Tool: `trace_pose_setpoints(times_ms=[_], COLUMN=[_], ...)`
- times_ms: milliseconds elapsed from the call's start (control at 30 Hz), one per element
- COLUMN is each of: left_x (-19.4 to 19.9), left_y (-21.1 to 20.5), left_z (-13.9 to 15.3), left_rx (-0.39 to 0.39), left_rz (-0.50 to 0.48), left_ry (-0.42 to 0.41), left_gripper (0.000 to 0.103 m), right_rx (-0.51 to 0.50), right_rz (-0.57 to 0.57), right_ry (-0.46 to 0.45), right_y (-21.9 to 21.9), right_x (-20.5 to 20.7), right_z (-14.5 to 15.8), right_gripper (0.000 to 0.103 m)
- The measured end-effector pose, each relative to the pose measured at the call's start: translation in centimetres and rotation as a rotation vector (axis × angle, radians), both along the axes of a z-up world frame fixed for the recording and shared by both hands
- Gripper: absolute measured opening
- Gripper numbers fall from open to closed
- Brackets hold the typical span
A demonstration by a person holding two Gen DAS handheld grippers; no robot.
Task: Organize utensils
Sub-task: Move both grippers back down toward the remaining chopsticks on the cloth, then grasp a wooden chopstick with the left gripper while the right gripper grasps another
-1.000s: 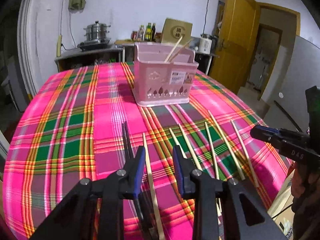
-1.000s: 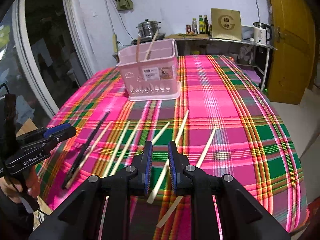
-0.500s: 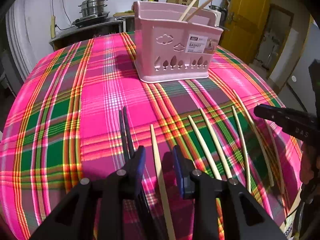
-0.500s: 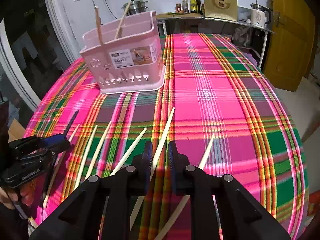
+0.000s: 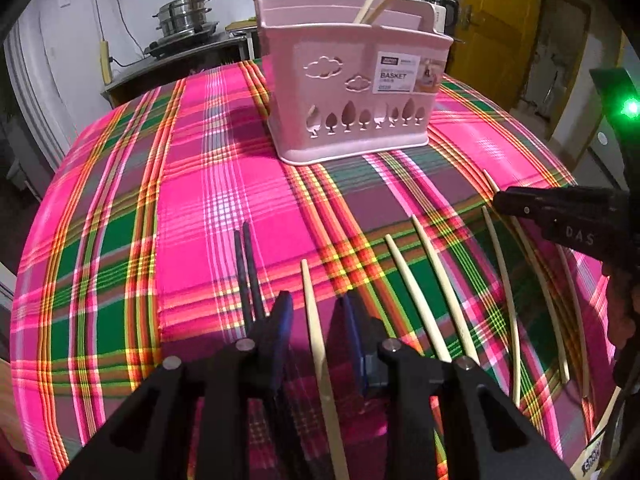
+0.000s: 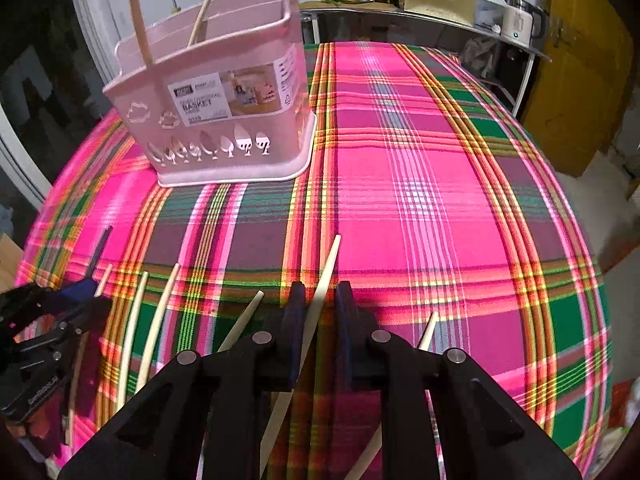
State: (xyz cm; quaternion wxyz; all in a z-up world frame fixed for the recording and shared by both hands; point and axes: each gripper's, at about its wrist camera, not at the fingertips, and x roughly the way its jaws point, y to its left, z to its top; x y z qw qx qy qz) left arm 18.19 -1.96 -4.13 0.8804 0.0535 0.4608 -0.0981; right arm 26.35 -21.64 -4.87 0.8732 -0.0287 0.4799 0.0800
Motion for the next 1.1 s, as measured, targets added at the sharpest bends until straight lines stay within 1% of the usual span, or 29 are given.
trace_pose_setpoints(times_ms=[33, 67, 100, 200, 333, 467, 600, 833, 933, 1000, 1100], left_x=[0.0, 0.0, -0.1, -0.1, 0.2, 0.1, -0.4, -1.7, -2.2, -2.4, -1.9], left_y=[0.0, -0.1, -0.2, -0.3, -0.2, 0.1, 0.7, 1.7, 2.4, 2.7, 3.1], left_z=[0.0, 0.0, 0.0, 0.1, 0.2, 1.0, 3.1, 8.1, 9.9, 10.7, 10.6], left_rx=[-0.004, -0.005, -0.004, -0.004, -0.025, -0.051, -0.091, -0.140, -0.162, -0.170, -0.192], left_rz=[-0.001, 0.000, 0.001, 0.001, 0.003, 0.012, 0.019, 0.018, 0.023, 0.024, 0.025], left_ry=[0.000, 0.000, -0.001, 0.002, 0.017, 0.009, -0.034, -0.142, -0.186, -0.207, -0.188], left_gripper=[0.023, 0.020, 0.014, 0.007, 0.007, 0.006, 0.006, 0.006, 0.006, 0.006, 0.006], right_rx=[-0.016, -0.025, -0.031, -0.043, 0.001, 0.033, 0.058, 0.143, 0.160, 0.165, 0.164], right_rz=[0.000, 0.001, 0.002, 0.013, 0.020, 0.025, 0.030, 0.046, 0.047, 0.050, 0.050], right_ry=[0.001, 0.000, 0.001, 0.001, 0.006, -0.024, -0.063, -0.172, -0.213, -0.235, -0.237], right_y=[0.2, 0.3, 0.5, 0.8, 0.4, 0.0, -0.4, -1.2, -1.6, -1.8, -1.7], right_x=[0.1, 0.1, 0.0, 0.0, 0.0, -0.6, -1.3, -3.3, -3.9, -4.3, -4.5], right_z=[0.0, 0.0, 0.0, 0.0, 0.3, 1.4, 3.1, 7.7, 9.2, 10.1, 10.4], right_gripper=[0.015, 0.013, 0.013, 0.008, 0.007, 0.007, 0.007, 0.007, 0.006, 0.006, 0.005])
